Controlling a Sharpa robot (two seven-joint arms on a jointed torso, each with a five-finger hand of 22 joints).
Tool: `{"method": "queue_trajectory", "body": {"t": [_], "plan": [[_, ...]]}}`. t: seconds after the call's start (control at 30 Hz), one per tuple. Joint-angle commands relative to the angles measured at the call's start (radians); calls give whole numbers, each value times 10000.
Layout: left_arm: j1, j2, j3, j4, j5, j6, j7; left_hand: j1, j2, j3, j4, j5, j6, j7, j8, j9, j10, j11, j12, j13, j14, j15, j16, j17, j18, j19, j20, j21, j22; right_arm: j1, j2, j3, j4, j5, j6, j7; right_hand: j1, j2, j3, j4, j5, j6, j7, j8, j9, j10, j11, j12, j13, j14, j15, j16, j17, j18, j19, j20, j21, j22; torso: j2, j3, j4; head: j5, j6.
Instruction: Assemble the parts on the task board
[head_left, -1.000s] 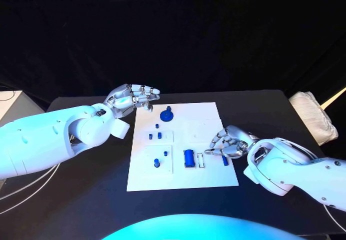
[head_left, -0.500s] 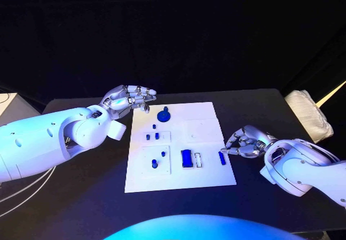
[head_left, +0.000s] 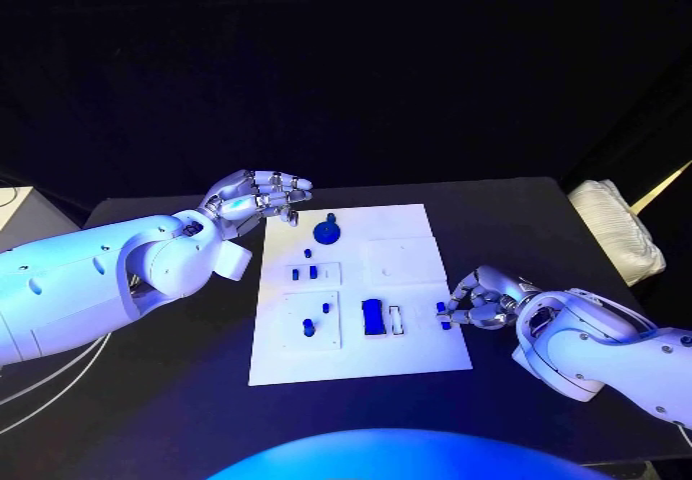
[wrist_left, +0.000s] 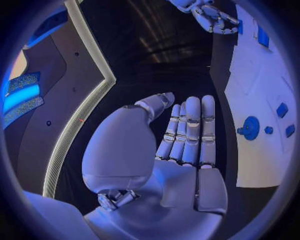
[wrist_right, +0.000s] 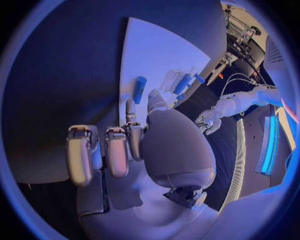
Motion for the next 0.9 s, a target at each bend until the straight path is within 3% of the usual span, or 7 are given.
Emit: {"method": "queue_trajectory", "body": {"t": [0.03,0.23,0.47,0.53,0.57,0.63,0.9], "plan": [[4,13,6,24,-26,154,101,-2,30,-66,-7,38,-57,-1,33,14,-41,-1,55,-4,-69,11,-59,-12,68,57,-10,-47,-11,-45,89,-1,-79,-507,272,-316,-55,59,72,17,-4,60,-6,73,10,137,-38,45,1168,816,-32,34,1620,-91,908,11,65,2465,18,-1,2,14,7],[4,7,6,28,-26,165,99,-2,30,-66,-7,38,-57,-1,33,14,-41,-1,55,-4,-69,11,-59,-12,68,57,-10,-47,-11,-110,340,-2,-241,-819,477,-451,224,40,229,-50,-43,80,-36,74,-1,150,-70,53,1188,817,-64,37,1631,-94,911,-20,84,2470,21,-1,-5,14,-15],[4,-10,6,33,-27,179,96,-8,42,-70,-4,38,-65,-1,40,17,-45,0,69,-5,-65,11,-63,-15,66,68,-11,-60,-22,-219,624,-12,-499,-1640,1194,-761,1002,-12,607,-199,-185,114,-69,45,-50,143,-106,12,1191,817,-98,36,1643,-95,910,-53,89,2470,13,-8,16,28,-55],[4,-16,6,32,-27,175,96,-8,42,-70,-4,38,-65,-1,40,17,-45,0,69,-5,-65,11,-63,-15,66,68,-11,-60,-22,-236,656,-14,-534,-1831,1305,-803,1235,-41,852,-176,-667,140,-65,17,-85,140,-104,-7,1193,819,-101,39,1655,-98,911,-61,101,2473,12,-8,9,36,-63],[4,-20,6,33,-27,174,95,-8,42,-70,-4,38,-65,-1,40,17,-45,0,69,-5,-65,11,-63,-15,66,68,-11,-60,-22,-243,673,-16,-551,-1944,1369,-827,1368,-57,969,-204,-669,153,-75,8,-98,141,-113,-7,1198,819,-104,38,1656,-100,914,-63,114,2476,10,-9,10,36,-65],[4,-25,6,35,-27,175,93,-8,42,-70,-4,38,-65,-1,40,17,-45,0,69,-5,-65,11,-63,-15,66,68,-11,-60,-22,-253,699,-17,-573,-2131,1492,-865,1650,-136,1253,-264,-258,175,-81,-31,-141,137,-123,-16,1206,822,-116,43,1672,-99,912,-73,110,2475,4,-10,3,46,-74],[4,-42,6,43,-28,178,81,-8,42,-70,-4,38,-65,-1,40,17,-45,0,69,-5,-65,11,-63,-15,66,68,-11,-60,-22,-267,763,-24,-582,-2444,1715,-937,1938,-548,2101,-209,629,315,-82,-115,-260,126,-127,-57,1221,826,-118,46,1698,-106,918,-81,147,2484,3,-11,-10,45,-74]]}}
